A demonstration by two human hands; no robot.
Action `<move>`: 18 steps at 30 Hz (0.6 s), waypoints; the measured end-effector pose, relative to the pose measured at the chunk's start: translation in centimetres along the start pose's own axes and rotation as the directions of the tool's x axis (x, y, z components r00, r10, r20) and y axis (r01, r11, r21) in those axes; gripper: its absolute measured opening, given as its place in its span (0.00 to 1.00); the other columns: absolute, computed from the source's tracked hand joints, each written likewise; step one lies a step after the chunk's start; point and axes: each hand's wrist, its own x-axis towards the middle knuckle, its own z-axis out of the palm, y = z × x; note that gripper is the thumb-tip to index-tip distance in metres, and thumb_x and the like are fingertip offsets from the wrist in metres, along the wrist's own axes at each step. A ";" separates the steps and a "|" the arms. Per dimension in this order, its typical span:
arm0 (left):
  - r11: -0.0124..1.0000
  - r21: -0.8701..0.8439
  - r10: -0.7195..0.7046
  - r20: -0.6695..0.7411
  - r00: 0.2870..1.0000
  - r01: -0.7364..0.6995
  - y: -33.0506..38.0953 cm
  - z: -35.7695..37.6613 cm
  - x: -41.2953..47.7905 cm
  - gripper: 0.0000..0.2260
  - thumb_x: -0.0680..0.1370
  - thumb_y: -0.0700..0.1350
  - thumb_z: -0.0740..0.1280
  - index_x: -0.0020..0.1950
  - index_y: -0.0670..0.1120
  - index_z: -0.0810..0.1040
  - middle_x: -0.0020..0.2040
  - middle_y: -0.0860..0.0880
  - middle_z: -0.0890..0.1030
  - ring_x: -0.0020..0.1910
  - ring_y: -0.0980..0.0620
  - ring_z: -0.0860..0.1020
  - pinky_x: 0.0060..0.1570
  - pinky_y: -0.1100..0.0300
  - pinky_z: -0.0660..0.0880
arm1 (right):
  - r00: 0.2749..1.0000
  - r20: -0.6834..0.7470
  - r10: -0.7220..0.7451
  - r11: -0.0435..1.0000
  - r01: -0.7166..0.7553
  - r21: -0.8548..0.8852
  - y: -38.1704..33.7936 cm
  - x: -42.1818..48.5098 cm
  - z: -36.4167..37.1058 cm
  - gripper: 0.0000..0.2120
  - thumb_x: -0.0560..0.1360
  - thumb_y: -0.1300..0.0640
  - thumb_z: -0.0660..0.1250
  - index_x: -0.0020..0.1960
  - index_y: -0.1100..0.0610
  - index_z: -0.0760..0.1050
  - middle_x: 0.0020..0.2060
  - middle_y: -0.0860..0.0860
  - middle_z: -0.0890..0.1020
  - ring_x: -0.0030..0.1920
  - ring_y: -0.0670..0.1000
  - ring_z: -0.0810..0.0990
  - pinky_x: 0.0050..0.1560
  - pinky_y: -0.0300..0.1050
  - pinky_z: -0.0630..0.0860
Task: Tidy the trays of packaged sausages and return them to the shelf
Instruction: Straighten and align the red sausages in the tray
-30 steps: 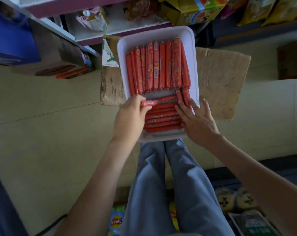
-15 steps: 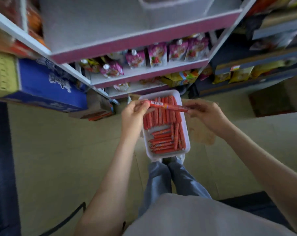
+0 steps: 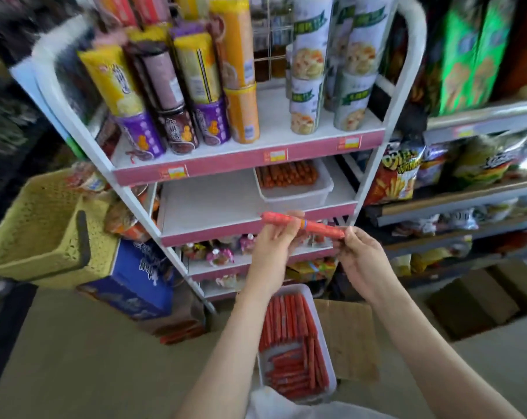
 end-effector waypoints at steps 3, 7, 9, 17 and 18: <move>0.944 0.291 0.144 0.068 0.987 -0.157 0.9 1.1 -0.7 0.04 0.78 0.42 0.66 0.47 0.49 0.80 0.49 0.48 0.83 0.52 0.54 0.81 0.53 0.58 0.76 | 0.992 0.066 -0.107 0.909 0.124 -0.398 -1.2 -0.6 0.7 0.06 0.80 0.62 0.61 0.47 0.59 0.76 0.36 0.47 0.81 0.39 0.47 0.77 0.41 0.34 0.73; 0.505 0.770 0.366 0.218 0.905 -0.390 2.0 1.6 -0.8 0.05 0.78 0.44 0.66 0.52 0.48 0.80 0.41 0.55 0.81 0.38 0.64 0.75 0.39 0.74 0.69 | 0.899 0.283 -0.335 0.711 0.438 -0.549 -4.3 -2.0 2.4 0.15 0.74 0.64 0.70 0.56 0.49 0.76 0.50 0.46 0.81 0.49 0.41 0.79 0.47 0.30 0.74; 0.432 0.777 0.406 0.285 0.868 -0.458 2.6 2.1 -1.1 0.08 0.78 0.42 0.65 0.56 0.48 0.80 0.45 0.53 0.82 0.41 0.64 0.74 0.40 0.78 0.66 | 0.775 0.423 -0.471 0.533 0.631 -0.563 -5.1 -2.7 3.6 0.19 0.71 0.67 0.72 0.53 0.47 0.75 0.49 0.45 0.78 0.50 0.40 0.77 0.49 0.29 0.72; 0.328 0.785 0.470 0.347 0.811 -0.526 2.4 2.8 -1.4 0.11 0.77 0.41 0.65 0.59 0.45 0.79 0.52 0.47 0.82 0.49 0.57 0.74 0.46 0.82 0.62 | 0.622 0.469 -0.628 0.289 0.745 -0.601 -5.0 -2.6 3.1 0.13 0.71 0.69 0.71 0.49 0.53 0.78 0.43 0.48 0.78 0.48 0.43 0.75 0.48 0.32 0.72; 0.331 0.788 0.458 0.347 0.819 -0.519 2.4 2.9 -1.4 0.11 0.78 0.41 0.65 0.59 0.45 0.79 0.52 0.48 0.82 0.49 0.58 0.74 0.46 0.82 0.63 | 0.610 0.478 -0.632 0.268 0.751 -0.604 -5.0 -2.7 3.0 0.13 0.71 0.70 0.70 0.49 0.54 0.78 0.43 0.49 0.78 0.47 0.43 0.75 0.48 0.31 0.72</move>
